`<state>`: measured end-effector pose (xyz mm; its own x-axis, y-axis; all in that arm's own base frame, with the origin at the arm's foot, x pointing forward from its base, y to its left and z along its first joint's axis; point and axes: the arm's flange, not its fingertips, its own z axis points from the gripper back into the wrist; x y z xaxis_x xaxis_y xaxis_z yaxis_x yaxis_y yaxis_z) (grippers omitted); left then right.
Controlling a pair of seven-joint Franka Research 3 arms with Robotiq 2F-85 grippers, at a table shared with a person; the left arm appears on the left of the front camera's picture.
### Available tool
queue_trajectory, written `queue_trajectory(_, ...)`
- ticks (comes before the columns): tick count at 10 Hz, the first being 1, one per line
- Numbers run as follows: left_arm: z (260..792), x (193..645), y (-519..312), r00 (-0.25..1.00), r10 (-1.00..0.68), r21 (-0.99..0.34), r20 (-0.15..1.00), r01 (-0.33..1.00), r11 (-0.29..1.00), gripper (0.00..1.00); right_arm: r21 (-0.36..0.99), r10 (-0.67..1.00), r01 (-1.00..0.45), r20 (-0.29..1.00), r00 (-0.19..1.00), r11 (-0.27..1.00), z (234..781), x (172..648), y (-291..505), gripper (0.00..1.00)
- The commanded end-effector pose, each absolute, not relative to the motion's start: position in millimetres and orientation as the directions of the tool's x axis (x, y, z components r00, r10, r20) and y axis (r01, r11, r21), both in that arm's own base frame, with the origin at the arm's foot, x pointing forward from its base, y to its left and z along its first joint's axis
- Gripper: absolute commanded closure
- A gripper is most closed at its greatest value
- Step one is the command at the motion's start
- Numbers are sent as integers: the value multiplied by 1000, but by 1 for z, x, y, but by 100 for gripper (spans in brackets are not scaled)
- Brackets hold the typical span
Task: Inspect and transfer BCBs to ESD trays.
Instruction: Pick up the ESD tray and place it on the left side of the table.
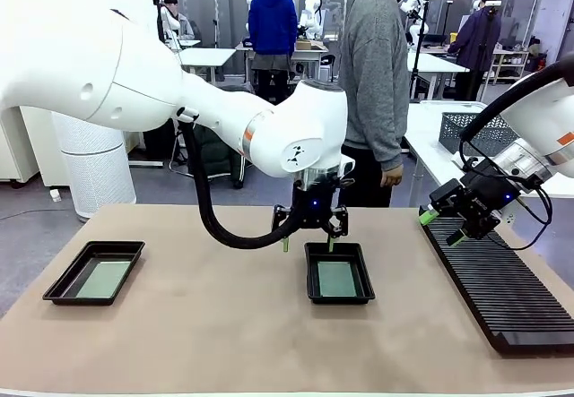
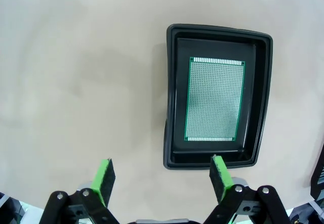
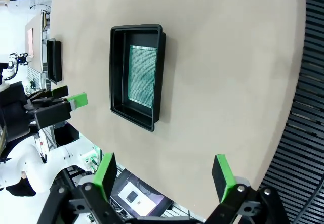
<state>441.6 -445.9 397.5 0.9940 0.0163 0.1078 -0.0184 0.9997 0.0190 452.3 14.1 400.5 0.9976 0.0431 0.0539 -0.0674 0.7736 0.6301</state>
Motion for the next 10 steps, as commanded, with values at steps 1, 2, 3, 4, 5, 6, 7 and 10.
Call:
queue_trajectory(1,386,452,-453,991,17,24,131,-20,1000,0,620,30,-53,48,998,783,402,452,15,0)
queue_trajectory(2,378,458,-454,993,15,32,120,-19,999,0,620,30,-53,48,998,783,402,452,15,0)
queue_trajectory(3,370,462,-455,993,9,32,116,-12,999,0,620,30,-53,48,998,783,402,452,15,0)
queue_trajectory(4,364,465,-455,993,5,16,115,-7,1000,0,620,30,-53,48,998,783,402,452,15,0)
queue_trajectory(5,359,468,-455,994,7,12,113,-8,1000,0,620,30,-53,48,998,783,402,452,15,0)
queue_trajectory(6,354,471,-454,994,6,10,109,-7,1000,0,620,30,-53,48,998,783,402,452,15,0)
queue_trajectory(7,349,474,-453,994,3,14,112,-4,1000,0,620,30,-53,48,998,783,402,452,15,0)
queue_trajectory(10,333,484,-449,994,-15,-10,104,16,1000,0,620,30,-53,48,998,783,402,452,15,0)
